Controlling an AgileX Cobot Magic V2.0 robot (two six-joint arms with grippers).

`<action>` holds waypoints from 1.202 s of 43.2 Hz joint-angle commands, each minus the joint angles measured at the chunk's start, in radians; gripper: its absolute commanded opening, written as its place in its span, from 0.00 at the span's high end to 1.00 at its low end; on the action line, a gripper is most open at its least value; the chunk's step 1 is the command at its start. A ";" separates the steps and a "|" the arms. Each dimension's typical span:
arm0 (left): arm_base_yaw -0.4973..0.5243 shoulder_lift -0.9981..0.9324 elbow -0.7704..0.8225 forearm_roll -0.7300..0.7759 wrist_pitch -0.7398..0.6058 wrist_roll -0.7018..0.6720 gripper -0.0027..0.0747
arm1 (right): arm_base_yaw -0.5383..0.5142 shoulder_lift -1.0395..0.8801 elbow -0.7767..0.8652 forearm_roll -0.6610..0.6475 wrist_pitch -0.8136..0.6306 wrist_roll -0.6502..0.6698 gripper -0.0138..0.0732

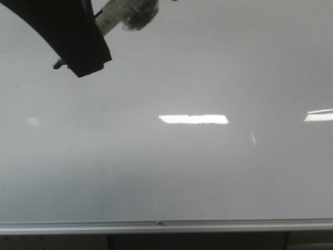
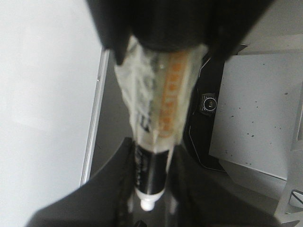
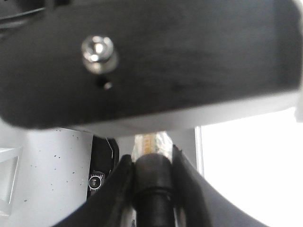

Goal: Write number 2 on whiteboard

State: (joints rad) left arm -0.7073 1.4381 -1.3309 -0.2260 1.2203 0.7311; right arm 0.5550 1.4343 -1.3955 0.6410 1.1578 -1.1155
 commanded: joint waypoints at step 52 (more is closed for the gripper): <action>0.304 -0.459 0.193 0.000 -0.218 -0.331 0.34 | -0.424 -0.522 0.572 -0.127 -0.750 0.560 0.80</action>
State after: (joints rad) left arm -0.4064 1.0029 -1.1174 -0.2036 1.0662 0.4118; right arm 0.1163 1.0055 -0.9074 0.4639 0.6780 -0.5329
